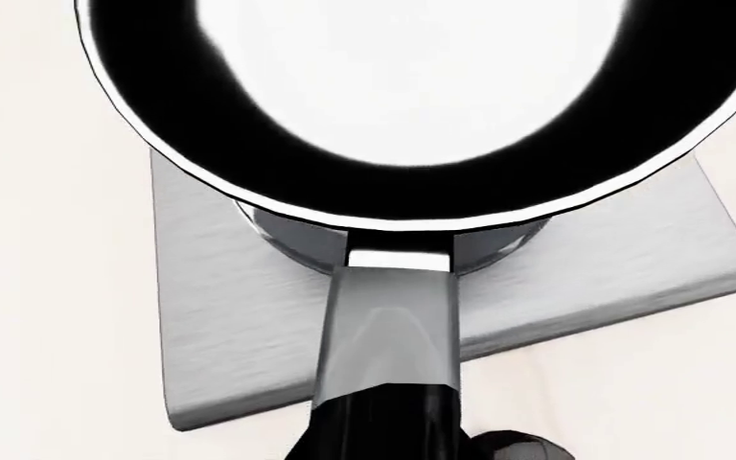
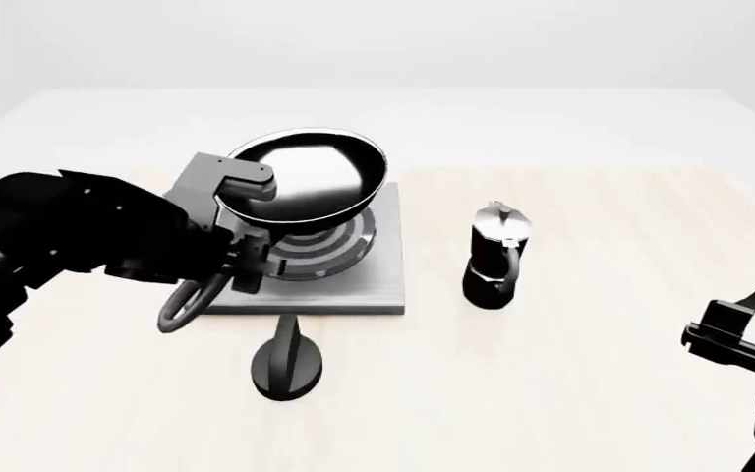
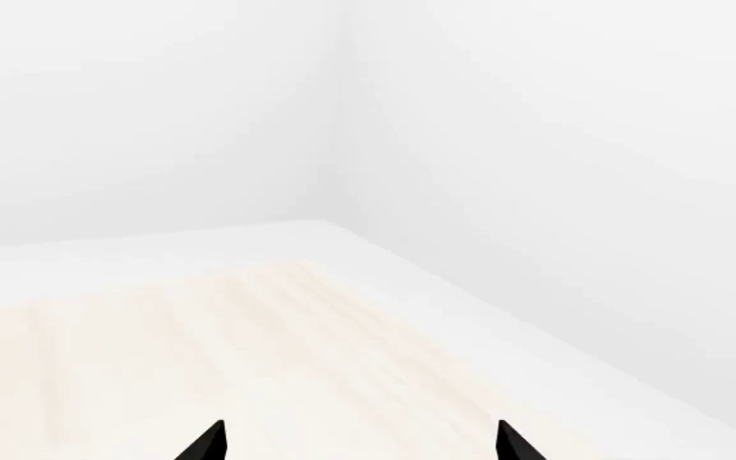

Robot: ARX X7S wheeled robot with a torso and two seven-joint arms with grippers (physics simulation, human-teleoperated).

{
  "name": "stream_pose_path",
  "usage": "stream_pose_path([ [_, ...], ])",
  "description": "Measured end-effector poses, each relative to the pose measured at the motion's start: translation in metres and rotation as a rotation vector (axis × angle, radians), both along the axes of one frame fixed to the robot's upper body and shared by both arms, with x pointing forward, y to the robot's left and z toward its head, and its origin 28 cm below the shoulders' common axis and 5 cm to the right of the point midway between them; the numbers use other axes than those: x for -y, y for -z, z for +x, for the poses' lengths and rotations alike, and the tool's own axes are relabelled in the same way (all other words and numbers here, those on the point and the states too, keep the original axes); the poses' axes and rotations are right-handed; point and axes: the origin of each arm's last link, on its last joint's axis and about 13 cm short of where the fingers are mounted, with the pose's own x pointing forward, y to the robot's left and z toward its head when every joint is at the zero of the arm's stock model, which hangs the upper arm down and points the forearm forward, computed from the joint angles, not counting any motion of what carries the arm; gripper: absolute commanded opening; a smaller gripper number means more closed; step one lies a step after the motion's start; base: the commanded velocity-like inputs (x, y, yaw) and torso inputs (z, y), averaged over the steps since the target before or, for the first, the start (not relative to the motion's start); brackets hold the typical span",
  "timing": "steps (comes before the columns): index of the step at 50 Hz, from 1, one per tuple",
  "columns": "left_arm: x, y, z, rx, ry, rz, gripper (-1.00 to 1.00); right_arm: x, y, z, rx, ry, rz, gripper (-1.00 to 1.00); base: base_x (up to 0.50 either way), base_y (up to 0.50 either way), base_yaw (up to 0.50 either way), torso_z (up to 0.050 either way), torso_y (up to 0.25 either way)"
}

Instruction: Turn on the stove and put the frying pan on it.

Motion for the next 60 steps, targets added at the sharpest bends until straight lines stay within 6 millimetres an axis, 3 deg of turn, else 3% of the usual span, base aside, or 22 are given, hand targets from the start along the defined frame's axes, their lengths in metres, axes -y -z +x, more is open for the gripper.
stream_pose_path([
  [43,0.001,0.037,-0.006,-0.068,-0.015,-0.005,-1.00,0.000,0.002,-0.001,0.000,0.001,0.001,1.00,0.00,0.00,0.00,0.000,0.002],
  [44,0.001,0.038,-0.005,-0.068,-0.015,-0.006,1.00,0.000,0.002,-0.001,0.000,0.002,0.001,1.00,0.00,0.00,0.00,0.000,0.000],
  [60,-0.002,0.020,0.000,0.015,-0.020,-0.014,1.00,0.001,0.003,-0.001,0.000,0.001,0.001,1.00,0.00,0.00,0.00,0.000,0.000],
])
